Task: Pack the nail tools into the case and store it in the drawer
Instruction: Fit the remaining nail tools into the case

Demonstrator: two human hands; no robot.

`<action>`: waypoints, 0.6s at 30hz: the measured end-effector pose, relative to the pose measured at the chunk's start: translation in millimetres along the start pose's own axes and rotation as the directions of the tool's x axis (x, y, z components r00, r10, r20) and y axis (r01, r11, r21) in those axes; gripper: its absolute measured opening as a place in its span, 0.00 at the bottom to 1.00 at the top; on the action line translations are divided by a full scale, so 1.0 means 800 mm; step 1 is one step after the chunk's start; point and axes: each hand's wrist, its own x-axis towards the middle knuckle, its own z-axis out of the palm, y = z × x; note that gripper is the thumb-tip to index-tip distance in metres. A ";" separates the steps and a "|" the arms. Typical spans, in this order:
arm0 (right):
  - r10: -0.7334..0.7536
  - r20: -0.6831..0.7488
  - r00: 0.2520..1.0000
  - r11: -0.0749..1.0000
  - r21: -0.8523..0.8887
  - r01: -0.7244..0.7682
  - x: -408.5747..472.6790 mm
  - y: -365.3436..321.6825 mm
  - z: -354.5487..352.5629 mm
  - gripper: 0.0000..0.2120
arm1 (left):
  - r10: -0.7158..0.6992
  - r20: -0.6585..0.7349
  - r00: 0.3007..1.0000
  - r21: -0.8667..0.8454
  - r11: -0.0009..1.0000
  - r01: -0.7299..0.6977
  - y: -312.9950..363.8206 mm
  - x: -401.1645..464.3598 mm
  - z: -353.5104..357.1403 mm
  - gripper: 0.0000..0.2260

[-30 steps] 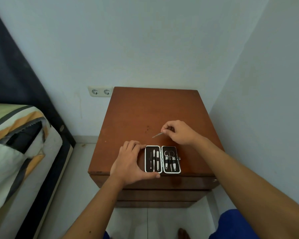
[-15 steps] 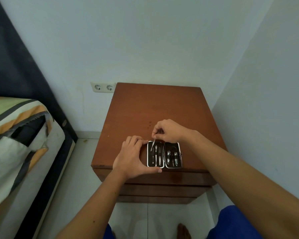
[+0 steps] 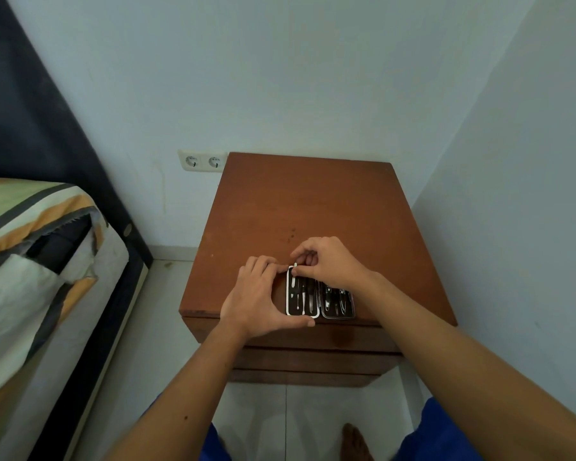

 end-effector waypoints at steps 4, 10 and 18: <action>-0.025 -0.074 0.997 0.999 -0.024 0.024 -0.017 0.004 -0.001 0.20 | -0.008 0.008 1.000 -0.007 1.000 0.008 0.001 0.000 -0.002 0.52; -0.056 -0.006 0.998 0.986 -0.158 0.054 -0.040 -0.002 0.013 0.40 | -0.006 0.004 1.000 0.005 1.000 0.006 0.001 -0.001 -0.002 0.52; -0.081 -0.016 0.997 0.985 -0.155 0.077 -0.046 -0.001 0.018 0.34 | -0.016 0.022 1.000 0.007 1.000 0.016 0.002 0.001 -0.002 0.53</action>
